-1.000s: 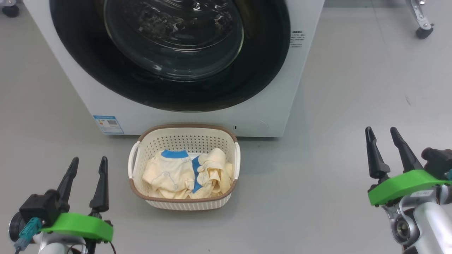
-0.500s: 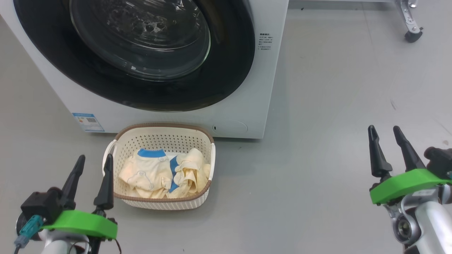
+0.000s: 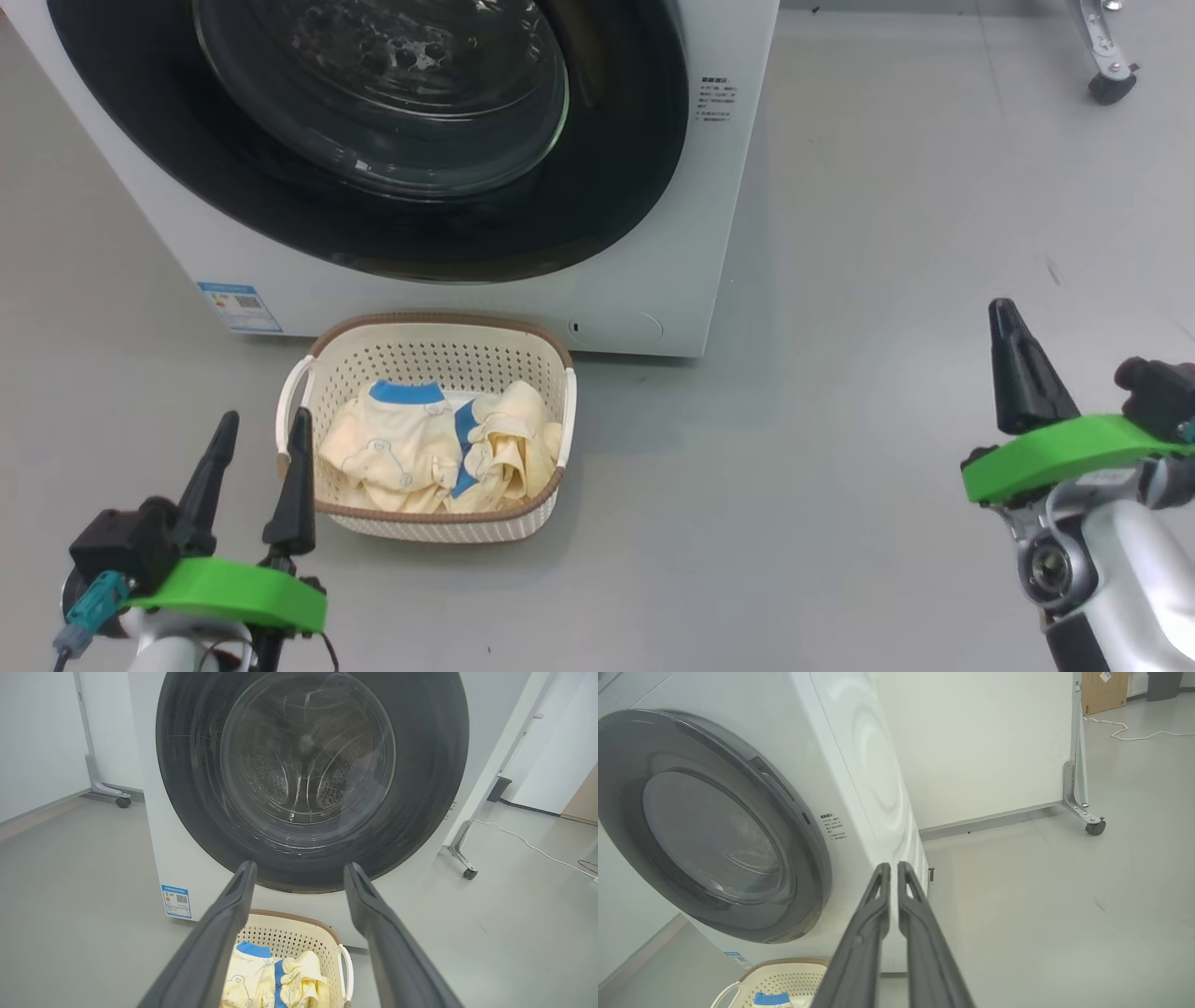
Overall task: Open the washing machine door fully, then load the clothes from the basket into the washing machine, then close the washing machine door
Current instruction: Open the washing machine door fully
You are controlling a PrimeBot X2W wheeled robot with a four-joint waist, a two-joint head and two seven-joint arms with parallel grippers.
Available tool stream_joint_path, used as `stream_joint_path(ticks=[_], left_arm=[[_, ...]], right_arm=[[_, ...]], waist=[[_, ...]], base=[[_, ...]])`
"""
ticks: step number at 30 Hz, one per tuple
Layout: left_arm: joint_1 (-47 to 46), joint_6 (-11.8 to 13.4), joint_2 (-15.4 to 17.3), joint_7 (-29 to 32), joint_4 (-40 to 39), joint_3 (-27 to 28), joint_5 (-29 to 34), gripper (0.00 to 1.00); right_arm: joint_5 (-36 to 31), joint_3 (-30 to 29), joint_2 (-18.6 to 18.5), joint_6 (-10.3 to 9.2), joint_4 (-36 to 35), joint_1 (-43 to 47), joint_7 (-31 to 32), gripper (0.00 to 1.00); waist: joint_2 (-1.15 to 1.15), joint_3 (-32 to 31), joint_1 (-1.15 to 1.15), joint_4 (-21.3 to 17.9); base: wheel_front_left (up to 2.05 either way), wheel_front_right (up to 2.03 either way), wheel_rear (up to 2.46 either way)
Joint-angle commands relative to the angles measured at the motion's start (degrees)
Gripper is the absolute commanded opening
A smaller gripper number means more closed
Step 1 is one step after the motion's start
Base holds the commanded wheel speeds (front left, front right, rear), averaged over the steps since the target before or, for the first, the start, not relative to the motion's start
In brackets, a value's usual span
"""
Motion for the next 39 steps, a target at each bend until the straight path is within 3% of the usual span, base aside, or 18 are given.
stream_joint_path(ticks=[1, 10, 18, 22, 30, 39], left_arm=[[-1.34, 0.02, 0.51, -0.63, -2.08, 1.72, -0.35, 1.00], [-2.78, 0.02, 0.12, -0.63, -2.04, 1.04, -0.86, 1.00], [-4.73, 0.02, 0.03, -0.63, -1.82, -0.47, -1.51, 1.00], [-6.85, 0.02, 0.46, -0.63, -1.89, -1.83, -2.10, 1.00], [-9.95, 0.02, 0.44, -0.63, -1.87, -4.01, -3.10, 1.00], [-12.05, 0.02, 0.06, -0.63, -1.73, -5.07, -4.10, 1.00]], right_arm=[[3.77, 0.79, 0.28, 0.08, -1.31, -4.89, -0.78, 0.00], [18.64, -0.08, 1.98, 0.08, 0.89, -15.25, -0.78, 0.00], [28.12, 2.34, -0.21, 0.08, 4.14, -25.39, -0.78, 0.00], [36.54, 6.97, -2.33, 0.08, 6.55, -31.67, -0.44, 0.00], [54.89, 11.86, -7.63, 0.08, 5.12, -38.52, 10.34, 0.00], [63.74, 12.81, -10.76, 0.08, 4.72, -42.34, 24.76, 0.00]], waist=[[0.00, 0.68, 0.00, 0.08], [0.00, 2.46, 0.00, -0.06], [0.00, 4.83, 0.00, 0.68], [0.00, 7.07, 0.00, 2.02], [0.00, 11.03, 0.00, 5.09], [0.00, 14.33, 0.00, 7.50]], base=[[0.00, 0.00, 0.00], [0.00, 0.00, 0.00], [0.00, 0.00, 0.00], [0.00, 0.00, 0.00], [0.00, 0.00, 0.00], [0.00, 0.00, 0.00]])
